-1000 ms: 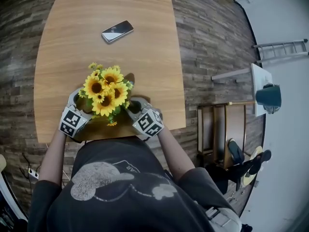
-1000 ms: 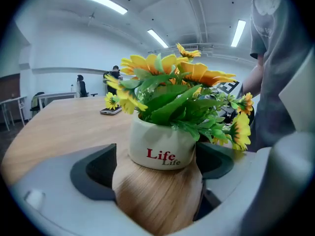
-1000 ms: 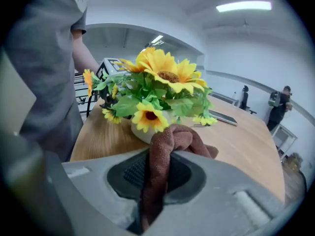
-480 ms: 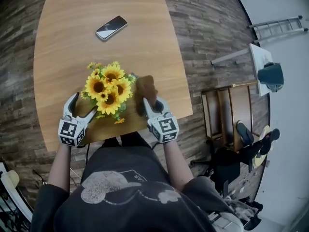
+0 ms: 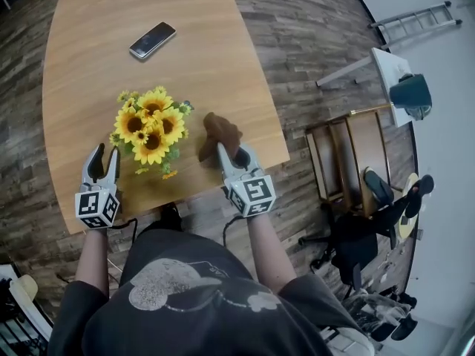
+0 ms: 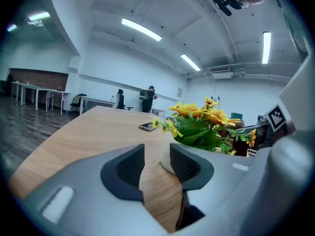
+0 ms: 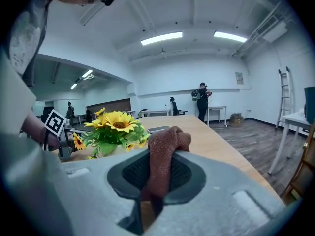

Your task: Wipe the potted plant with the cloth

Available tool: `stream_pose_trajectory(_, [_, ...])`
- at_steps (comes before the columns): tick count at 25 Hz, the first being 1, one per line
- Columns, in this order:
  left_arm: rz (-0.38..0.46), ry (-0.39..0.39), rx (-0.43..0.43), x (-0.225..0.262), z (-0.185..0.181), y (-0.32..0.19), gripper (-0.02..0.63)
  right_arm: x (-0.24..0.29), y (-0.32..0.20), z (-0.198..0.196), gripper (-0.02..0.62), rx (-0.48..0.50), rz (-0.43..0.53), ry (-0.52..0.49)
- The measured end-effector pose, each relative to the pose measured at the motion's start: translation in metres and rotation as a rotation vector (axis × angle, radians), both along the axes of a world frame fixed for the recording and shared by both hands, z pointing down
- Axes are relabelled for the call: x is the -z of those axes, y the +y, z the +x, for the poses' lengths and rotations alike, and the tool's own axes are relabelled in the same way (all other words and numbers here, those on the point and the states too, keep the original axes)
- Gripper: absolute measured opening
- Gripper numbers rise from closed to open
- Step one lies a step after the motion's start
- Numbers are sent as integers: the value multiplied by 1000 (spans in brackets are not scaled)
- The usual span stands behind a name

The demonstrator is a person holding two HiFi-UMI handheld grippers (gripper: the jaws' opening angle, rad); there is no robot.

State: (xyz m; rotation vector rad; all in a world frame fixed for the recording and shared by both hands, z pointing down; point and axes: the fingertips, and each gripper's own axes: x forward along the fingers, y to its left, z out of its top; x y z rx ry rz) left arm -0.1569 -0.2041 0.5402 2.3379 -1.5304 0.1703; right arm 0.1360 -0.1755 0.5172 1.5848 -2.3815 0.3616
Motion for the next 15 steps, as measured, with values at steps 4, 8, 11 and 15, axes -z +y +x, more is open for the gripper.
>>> stream_pose_trajectory(4, [19,-21,45,8,-5,22,76,12,34,4,44,-15,43,-49])
stream_pose_trajectory(8, [68,-11,68,29,4,66,21,21,87,2,44,-4,70,-85])
stream_pose_trajectory(11, [111,-10,44,45,19,105,18,30,128,0,44,12,89,-90])
stream_pose_trajectory(15, [156,31,51,71,28,149,18,47,179,-4,44,32,120,-83])
